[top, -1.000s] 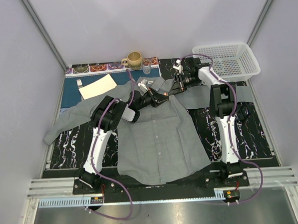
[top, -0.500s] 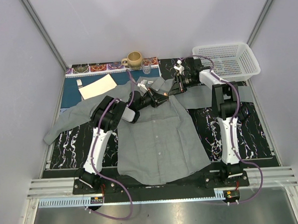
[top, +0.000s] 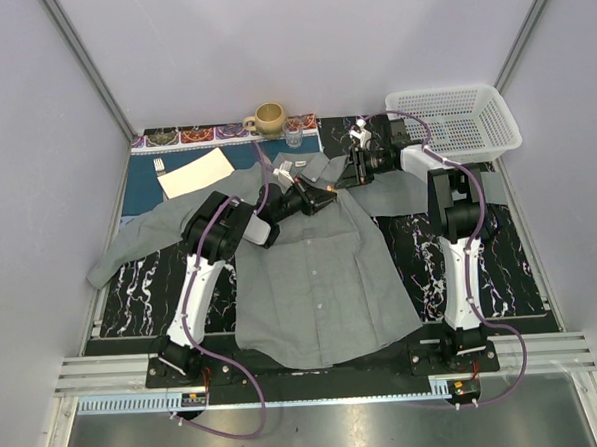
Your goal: Pin the brooch onto the clothing
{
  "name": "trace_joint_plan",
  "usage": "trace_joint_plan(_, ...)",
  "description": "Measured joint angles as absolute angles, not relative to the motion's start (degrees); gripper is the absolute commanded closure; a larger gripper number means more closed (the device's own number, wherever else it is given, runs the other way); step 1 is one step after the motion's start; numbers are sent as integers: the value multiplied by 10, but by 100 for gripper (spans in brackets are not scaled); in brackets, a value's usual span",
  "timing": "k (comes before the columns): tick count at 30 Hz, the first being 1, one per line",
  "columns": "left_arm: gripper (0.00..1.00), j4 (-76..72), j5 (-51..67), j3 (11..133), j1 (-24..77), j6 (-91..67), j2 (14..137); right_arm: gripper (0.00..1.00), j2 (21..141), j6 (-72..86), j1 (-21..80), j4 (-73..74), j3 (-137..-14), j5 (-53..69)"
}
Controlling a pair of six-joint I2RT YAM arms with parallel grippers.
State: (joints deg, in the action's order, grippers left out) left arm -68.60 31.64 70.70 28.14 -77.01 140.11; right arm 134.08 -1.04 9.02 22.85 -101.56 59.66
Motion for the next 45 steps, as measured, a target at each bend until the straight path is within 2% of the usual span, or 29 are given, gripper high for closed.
trace_joint_plan(7, 100, -686, 317, 705, 282, -770, 1401, 63, 1339, -41, 91, 225, -1016, 601)
trace_joint_plan(9, 100, -686, 317, 705, 282, -770, 1401, 61, 1339, -53, 91, 228, -1016, 601)
trace_joint_plan(11, 100, -686, 317, 705, 282, -770, 1401, 54, 1339, -62, 91, 234, -1016, 601)
trace_joint_plan(12, 100, -686, 317, 705, 282, -770, 1401, 54, 1339, -65, 91, 237, -1016, 601)
trace_joint_plan(16, 100, -686, 317, 705, 282, -770, 1401, 70, 1339, -74, 92, 243, -1016, 601)
trace_joint_plan(19, 100, -686, 317, 704, 282, -769, 1401, 73, 1339, -67, 91, 250, -1021, 600)
trace_joint_plan(20, 100, -688, 317, 703, 282, -768, 1401, 72, 1339, -62, 91, 252, -1025, 597)
trace_joint_plan(21, 100, -689, 317, 703, 281, -765, 1400, 62, 1339, -59, 91, 254, -1028, 596)
trace_joint_plan(24, 100, -691, 316, 695, 278, -754, 1394, 51, 1339, -44, 90, 257, -1041, 593)
trace_joint_plan(25, 100, -690, 315, 690, 276, -748, 1392, 48, 1339, -40, 90, 256, -1045, 592)
trace_joint_plan(28, 100, -684, 315, 680, 270, -725, 1383, 48, 1339, -29, 89, 252, -1052, 578)
trace_joint_plan(37, 90, -468, 320, 722, 245, -551, 1313, 59, 1339, -13, 79, 278, -1061, 484)
trace_joint_plan(41, 85, -316, 314, 792, 247, -432, 1296, 61, 1339, -24, 74, 306, -1069, 443)
trace_joint_plan(45, 84, -153, 276, 889, 262, -288, 1295, 62, 1338, -50, 69, 351, -1077, 397)
